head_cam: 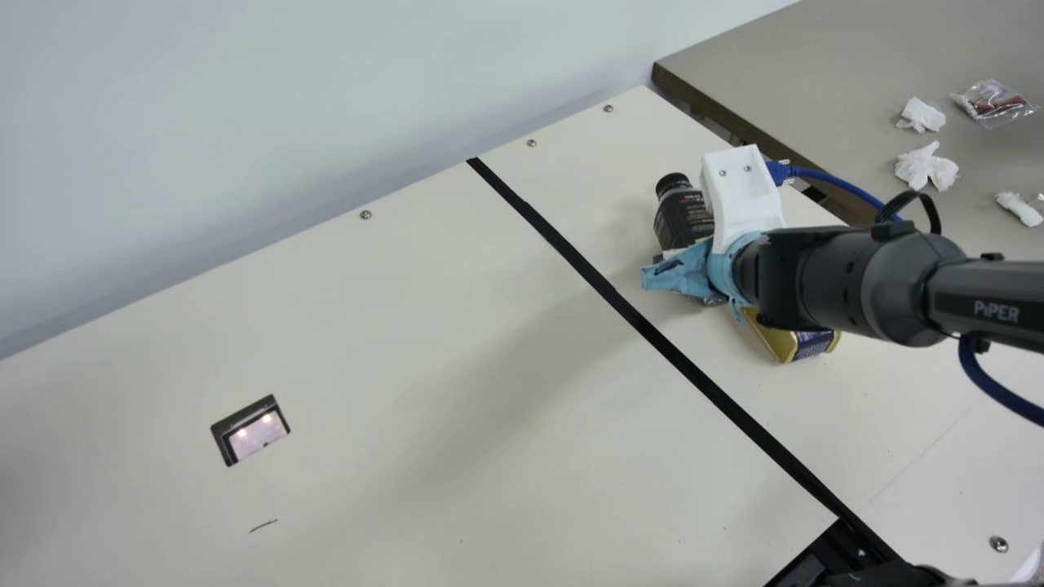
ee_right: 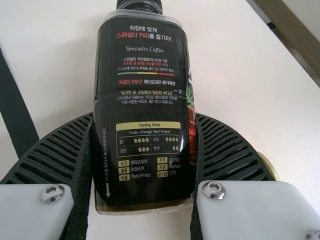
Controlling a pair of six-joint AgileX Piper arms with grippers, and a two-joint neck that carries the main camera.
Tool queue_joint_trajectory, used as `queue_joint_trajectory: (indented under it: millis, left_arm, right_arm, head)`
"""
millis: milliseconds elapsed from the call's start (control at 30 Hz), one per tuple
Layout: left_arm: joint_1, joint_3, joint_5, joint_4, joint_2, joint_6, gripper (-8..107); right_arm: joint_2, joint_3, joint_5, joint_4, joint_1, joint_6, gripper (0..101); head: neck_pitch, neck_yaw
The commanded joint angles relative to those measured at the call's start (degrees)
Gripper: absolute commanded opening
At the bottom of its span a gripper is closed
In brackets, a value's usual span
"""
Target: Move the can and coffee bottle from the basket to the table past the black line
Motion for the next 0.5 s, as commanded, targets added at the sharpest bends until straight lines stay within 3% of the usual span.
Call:
queue_joint_trajectory:
  millis: [0,267,300,333,367,467]
  left_arm:
    - [0.0,0.0,0.0,0.0,0.0,0.0,90]
    - [0.0,0.0,0.0,0.0,0.0,0.0,90]
    - [0.0,0.0,0.0,0.0,0.0,0.0,90]
    - [0.0,0.0,0.0,0.0,0.0,0.0,90]
    - [0.0,0.0,0.0,0.0,0.0,0.0,90]
    - [0.0,0.0,0.0,0.0,0.0,0.0,90]
  right_arm:
    - [0.3,0.2,0.1,-0.2,0.2,0.5,0]
    - [1.1,0.7,0.4,-1.8,0.4,2.4,0]
    - [1.1,0.8,0.4,-1.9,0.4,2.7,4]
    - [1.0,0.9,0.4,-2.0,0.4,2.9,56]
    - [0.9,1.0,0.4,-2.2,0.4,3.2,101]
    - [-0.1,1.2,0.1,-2.3,0.7,3.7,101]
  head:
    - [-1.3,-1.3]
    - [-1.3,-1.3]
    - [-1.3,-1.3]
    - [-1.3,-1.3]
    - [-1.3,-1.3]
    - [-1.3,-1.3]
